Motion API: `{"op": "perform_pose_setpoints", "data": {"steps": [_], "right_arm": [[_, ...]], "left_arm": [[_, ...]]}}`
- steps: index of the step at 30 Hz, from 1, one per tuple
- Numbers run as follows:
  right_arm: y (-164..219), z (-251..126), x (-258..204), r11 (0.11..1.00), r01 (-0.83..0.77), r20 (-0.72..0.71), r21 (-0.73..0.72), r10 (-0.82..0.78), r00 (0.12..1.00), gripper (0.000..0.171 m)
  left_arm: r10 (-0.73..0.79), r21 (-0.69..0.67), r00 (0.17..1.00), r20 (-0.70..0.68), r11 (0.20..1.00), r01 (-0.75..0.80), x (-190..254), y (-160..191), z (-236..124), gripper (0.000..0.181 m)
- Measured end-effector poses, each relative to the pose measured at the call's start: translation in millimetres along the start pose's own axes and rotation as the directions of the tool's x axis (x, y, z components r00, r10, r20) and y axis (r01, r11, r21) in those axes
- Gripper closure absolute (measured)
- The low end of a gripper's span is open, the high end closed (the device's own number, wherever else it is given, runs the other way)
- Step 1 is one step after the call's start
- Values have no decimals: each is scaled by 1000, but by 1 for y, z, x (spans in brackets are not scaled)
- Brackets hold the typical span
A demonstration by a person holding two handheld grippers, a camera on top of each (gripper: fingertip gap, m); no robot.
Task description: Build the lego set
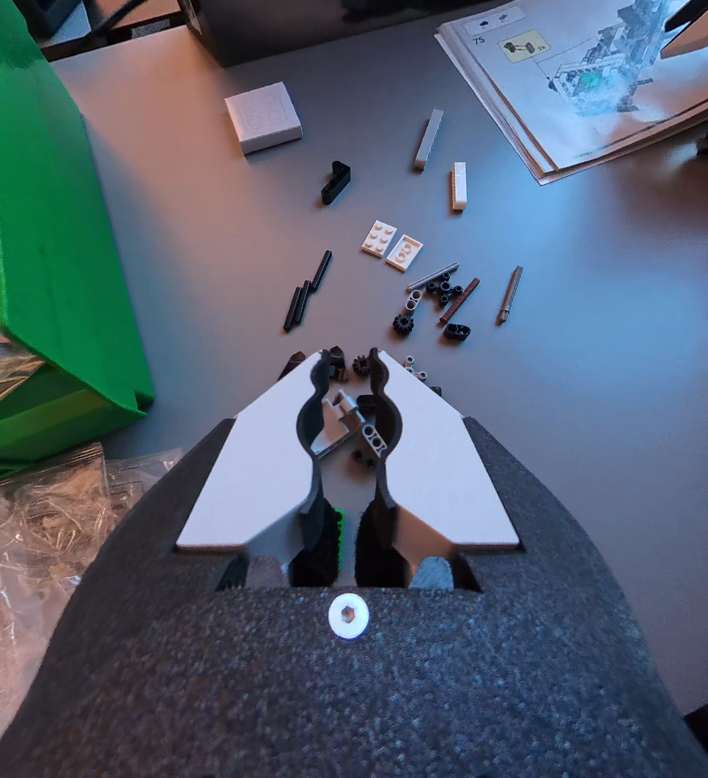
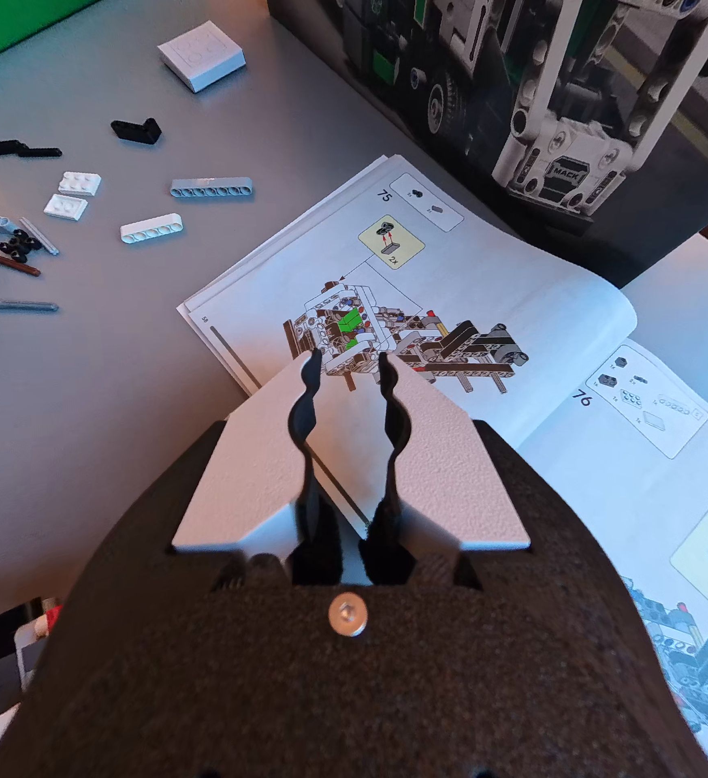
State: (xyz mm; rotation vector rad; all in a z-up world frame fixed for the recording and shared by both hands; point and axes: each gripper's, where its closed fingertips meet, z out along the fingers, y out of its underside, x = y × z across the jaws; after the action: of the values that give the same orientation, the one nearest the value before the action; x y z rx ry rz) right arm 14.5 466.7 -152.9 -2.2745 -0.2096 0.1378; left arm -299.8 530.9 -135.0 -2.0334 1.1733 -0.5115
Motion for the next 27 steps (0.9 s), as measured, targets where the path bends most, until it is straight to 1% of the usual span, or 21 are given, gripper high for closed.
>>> {"op": "perform_pose_setpoints", "data": {"steps": [6,9,13,17,23,25,27], "right_arm": [[-1,-1,-2,1000,-9,15,16,8,1000,144],[-6,-3,-7,999,-18,35,32,17,999,144],[-14,-9,-12,998,5,27,59,-6,1000,145],[-16,-9,-19,996,-40,73,76,35,997,145],[-24,-18,-20,993,-31,56,117,25,998,146],[-27,-25,-19,991,-27,49,132,21,999,146],[-31,-50,-8,983,-26,-17,180,30,999,146]], "left_arm": [[42,-12,999,-4,999,-42,10,0,5,164],[45,11,998,-40,999,-44,21,-8,7,165],[53,36,992,-116,998,-49,42,-22,12,164],[96,58,981,-170,994,-87,68,-37,16,164],[154,73,960,-234,987,-141,114,-48,16,164],[157,83,952,-262,987,-140,131,-51,17,164],[169,95,943,-285,984,-148,146,-54,18,164]]}}
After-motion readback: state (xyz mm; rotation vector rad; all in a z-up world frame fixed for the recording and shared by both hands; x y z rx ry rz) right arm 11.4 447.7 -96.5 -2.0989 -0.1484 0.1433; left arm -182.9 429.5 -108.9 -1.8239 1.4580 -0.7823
